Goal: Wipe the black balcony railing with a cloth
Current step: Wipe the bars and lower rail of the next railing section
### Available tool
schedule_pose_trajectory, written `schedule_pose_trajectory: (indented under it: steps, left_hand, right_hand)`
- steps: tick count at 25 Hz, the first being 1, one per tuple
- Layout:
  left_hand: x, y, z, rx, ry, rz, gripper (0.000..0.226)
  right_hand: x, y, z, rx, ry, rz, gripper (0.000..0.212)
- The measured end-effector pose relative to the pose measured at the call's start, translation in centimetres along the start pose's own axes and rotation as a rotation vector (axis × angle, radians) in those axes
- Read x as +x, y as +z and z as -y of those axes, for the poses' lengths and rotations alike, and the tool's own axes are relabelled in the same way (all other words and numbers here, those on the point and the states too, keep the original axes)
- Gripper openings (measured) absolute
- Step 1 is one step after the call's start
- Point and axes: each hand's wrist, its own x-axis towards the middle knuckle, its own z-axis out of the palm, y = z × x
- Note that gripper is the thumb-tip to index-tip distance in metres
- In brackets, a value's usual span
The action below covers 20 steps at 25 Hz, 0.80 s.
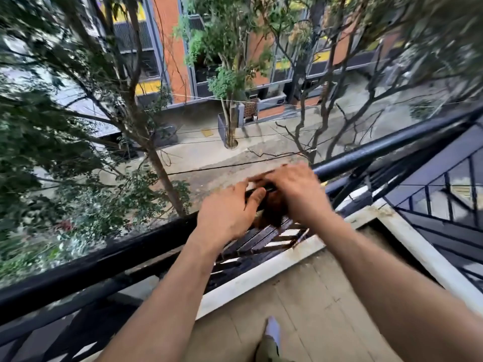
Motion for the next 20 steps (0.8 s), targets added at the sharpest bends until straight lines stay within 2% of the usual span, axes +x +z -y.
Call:
schedule_pose_trajectory:
  steps: [2, 4, 5, 7, 9, 10, 12, 13, 15, 16, 17, 18, 19, 20]
  left_hand:
    - [1.6, 0.5, -2.2, 0.072, -0.024, 0.052, 0.069]
    - [4.6, 1.5, -4.7, 0.001, -0.063, 0.07, 0.075]
    - [6.1, 1.9, -6.2, -0.06, -0.078, 0.088, 0.077]
    - [9.4, 2.9, -9.3, -0.136, -0.077, 0.119, 0.076]
    - [12.2, 3.8, -12.7, -0.143, -0.071, 0.132, 0.074]
    - [13.2, 4.1, -13.9, -0.136, -0.081, 0.132, 0.073]
    - [14.4, 4.9, -15.1, -0.105, -0.065, 0.066, 0.071]
    - [14.6, 5.3, -15.3, -0.103, -0.036, -0.035, 0.067]
    - [13.9, 6.2, -15.9, -0.276, 0.145, -0.392, 0.047]
    - [13.1, 7.1, -16.1, -0.363, 0.269, -0.534, 0.038]
    - [11.9, 8.5, -16.2, -0.424, 0.399, -0.579, 0.034]
    - [10.6, 10.0, -16.5, -0.446, 0.514, -0.541, 0.034]
    - [9.4, 11.5, -16.7, -0.436, 0.573, -0.471, 0.034]
    - [8.7, 13.4, -16.5, -0.406, 0.562, -0.384, 0.033]
  right_hand:
    - [-1.0, -0.9, -6.7, -0.148, 0.204, 0.027, 0.062]
    - [-1.3, 0.3, -7.8, -0.153, 0.285, -0.031, 0.067]
    - [-1.3, 1.4, -7.0, -0.098, 0.231, -0.083, 0.066]
    - [-1.4, 2.8, -5.9, 0.047, 0.009, -0.157, 0.066]
    - [-1.4, 2.5, -11.1, 0.081, -0.213, -0.135, 0.057]
    - [-1.2, 1.7, -14.8, 0.091, -0.24, -0.11, 0.048]
    - [-1.1, -0.2, -22.7, 0.049, -0.117, -0.051, 0.039]
    - [-1.5, -1.2, -26.5, 0.018, -0.03, -0.019, 0.039]
    - [-3.2, -2.2, -31.3, -0.054, 0.158, -0.035, 0.046]
    - [-3.8, -1.9, -31.3, -0.04, 0.267, -0.081, 0.054]
    - [-4.3, -0.5, -29.7, -0.017, 0.404, -0.184, 0.066]
    - [-4.9, 0.9, -27.0, 0.034, 0.573, -0.272, 0.078]
    - [-5.8, 3.0, -23.5, 0.165, 0.709, -0.32, 0.087]
    - [-6.3, 5.1, -20.1, 0.326, 0.811, -0.293, 0.086]
